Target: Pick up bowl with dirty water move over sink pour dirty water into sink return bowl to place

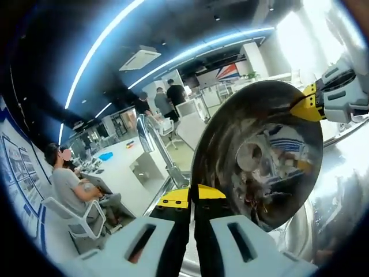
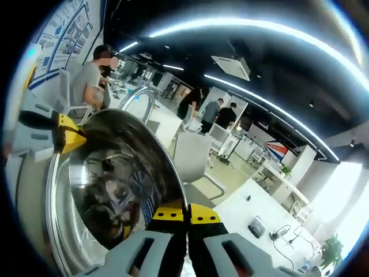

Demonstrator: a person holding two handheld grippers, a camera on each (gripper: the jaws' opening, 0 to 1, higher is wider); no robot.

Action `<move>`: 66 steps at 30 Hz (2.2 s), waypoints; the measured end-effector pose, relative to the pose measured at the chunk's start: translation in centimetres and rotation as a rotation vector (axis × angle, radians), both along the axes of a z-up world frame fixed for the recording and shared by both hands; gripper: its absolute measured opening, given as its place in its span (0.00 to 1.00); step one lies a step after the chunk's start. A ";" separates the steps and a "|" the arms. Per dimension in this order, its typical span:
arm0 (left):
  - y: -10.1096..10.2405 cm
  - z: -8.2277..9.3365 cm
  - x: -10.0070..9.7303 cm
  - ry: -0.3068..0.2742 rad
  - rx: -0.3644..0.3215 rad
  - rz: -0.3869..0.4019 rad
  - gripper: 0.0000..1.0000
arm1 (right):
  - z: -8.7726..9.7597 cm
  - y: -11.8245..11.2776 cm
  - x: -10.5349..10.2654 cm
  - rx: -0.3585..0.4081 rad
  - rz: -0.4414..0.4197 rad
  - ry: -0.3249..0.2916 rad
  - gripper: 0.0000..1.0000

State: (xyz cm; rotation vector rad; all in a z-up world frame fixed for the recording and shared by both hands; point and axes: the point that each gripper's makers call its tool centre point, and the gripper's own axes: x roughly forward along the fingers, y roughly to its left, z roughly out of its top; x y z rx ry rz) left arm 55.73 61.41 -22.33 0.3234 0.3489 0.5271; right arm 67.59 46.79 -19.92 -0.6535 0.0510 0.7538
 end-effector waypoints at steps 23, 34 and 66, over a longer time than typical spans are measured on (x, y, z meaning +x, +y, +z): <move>0.0 4.4 -0.2 -0.186 0.057 0.025 0.00 | 6.1 -0.2 -0.8 0.072 0.022 -0.281 0.00; -0.1 8.0 -0.4 -0.269 0.108 0.046 0.00 | 9.5 -0.7 -1.6 0.129 0.025 -0.386 0.00; -2.7 12.8 -1.4 -0.328 0.247 0.064 0.00 | 13.7 -3.2 -2.5 0.205 0.018 -0.397 0.00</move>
